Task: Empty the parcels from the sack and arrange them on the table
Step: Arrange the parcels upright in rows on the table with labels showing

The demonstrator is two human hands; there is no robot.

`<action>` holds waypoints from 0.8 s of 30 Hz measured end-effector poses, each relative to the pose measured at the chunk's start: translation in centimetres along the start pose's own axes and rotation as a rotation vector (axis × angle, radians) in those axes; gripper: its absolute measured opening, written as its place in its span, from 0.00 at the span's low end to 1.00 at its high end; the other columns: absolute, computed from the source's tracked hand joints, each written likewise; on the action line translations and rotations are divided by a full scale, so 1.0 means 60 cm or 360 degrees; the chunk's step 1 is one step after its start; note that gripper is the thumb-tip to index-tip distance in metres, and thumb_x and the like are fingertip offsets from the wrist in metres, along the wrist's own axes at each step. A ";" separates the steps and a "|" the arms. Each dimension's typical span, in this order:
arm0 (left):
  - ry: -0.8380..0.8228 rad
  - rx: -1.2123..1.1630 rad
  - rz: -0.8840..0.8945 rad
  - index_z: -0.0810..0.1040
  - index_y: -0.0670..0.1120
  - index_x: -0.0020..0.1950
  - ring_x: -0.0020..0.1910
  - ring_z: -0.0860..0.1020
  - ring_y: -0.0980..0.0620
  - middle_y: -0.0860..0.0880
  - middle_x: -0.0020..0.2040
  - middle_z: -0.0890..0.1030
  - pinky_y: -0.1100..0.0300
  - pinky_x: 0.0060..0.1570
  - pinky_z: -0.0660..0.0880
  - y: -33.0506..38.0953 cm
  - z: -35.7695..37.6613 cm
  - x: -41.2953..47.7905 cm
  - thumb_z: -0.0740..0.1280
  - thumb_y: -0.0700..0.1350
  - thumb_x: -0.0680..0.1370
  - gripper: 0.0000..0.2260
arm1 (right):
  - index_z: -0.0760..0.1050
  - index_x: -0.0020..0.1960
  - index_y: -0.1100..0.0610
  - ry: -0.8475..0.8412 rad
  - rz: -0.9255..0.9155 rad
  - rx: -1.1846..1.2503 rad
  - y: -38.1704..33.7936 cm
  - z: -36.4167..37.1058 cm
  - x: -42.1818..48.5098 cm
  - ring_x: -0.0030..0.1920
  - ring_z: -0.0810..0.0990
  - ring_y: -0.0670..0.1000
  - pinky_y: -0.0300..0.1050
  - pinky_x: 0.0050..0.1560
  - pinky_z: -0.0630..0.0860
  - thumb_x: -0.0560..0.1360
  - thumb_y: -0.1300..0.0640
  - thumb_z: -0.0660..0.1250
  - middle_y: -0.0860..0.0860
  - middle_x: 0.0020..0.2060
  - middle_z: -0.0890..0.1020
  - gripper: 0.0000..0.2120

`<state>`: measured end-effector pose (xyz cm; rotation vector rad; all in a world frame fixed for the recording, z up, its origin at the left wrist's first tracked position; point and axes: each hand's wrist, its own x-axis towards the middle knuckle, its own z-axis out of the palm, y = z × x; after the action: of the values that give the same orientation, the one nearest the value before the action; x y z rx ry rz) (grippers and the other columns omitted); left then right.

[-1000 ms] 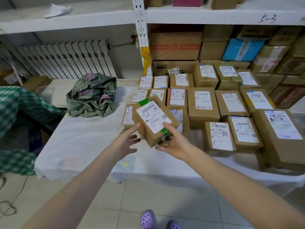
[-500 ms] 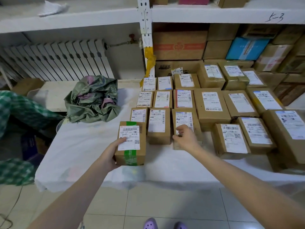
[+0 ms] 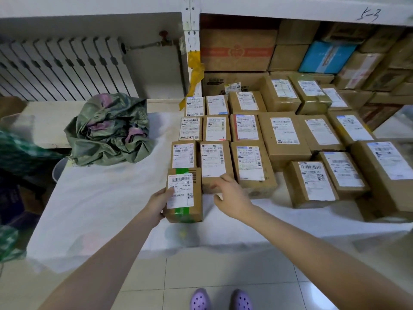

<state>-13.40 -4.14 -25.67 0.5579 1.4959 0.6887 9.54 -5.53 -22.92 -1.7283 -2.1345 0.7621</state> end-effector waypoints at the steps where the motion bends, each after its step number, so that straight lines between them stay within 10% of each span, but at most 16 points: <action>1: 0.0011 0.0010 0.0003 0.76 0.43 0.65 0.56 0.80 0.42 0.44 0.57 0.83 0.42 0.63 0.73 0.003 0.004 0.000 0.64 0.45 0.80 0.14 | 0.74 0.61 0.55 0.0012 -0.0059 -0.0132 -0.003 0.003 0.000 0.61 0.72 0.53 0.52 0.56 0.75 0.73 0.62 0.64 0.51 0.60 0.73 0.17; 8: 0.0099 0.0191 0.0081 0.75 0.45 0.62 0.50 0.79 0.44 0.45 0.53 0.80 0.50 0.53 0.77 0.012 0.028 0.005 0.60 0.44 0.83 0.11 | 0.64 0.70 0.52 -0.0129 0.0032 -0.0773 0.003 0.011 0.025 0.70 0.64 0.54 0.52 0.65 0.66 0.73 0.63 0.64 0.50 0.68 0.67 0.27; 17: 0.0553 0.1025 0.0363 0.59 0.42 0.75 0.65 0.71 0.37 0.39 0.69 0.66 0.49 0.61 0.70 0.027 0.036 -0.003 0.64 0.46 0.79 0.27 | 0.68 0.67 0.54 -0.0096 0.0151 -0.0762 0.011 -0.006 0.029 0.65 0.68 0.55 0.49 0.61 0.68 0.75 0.59 0.64 0.53 0.65 0.70 0.21; 24: 0.0445 0.0857 0.0308 0.62 0.38 0.73 0.64 0.72 0.39 0.38 0.69 0.70 0.53 0.53 0.69 0.089 0.025 0.024 0.61 0.51 0.81 0.26 | 0.62 0.69 0.55 0.0046 0.0591 -0.0535 0.042 -0.042 -0.011 0.67 0.65 0.57 0.51 0.67 0.67 0.74 0.57 0.67 0.56 0.67 0.65 0.26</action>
<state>-12.32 0.74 -22.84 1.0596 1.9216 0.5203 13.08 -5.25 -22.22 -2.3372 -2.0365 0.4737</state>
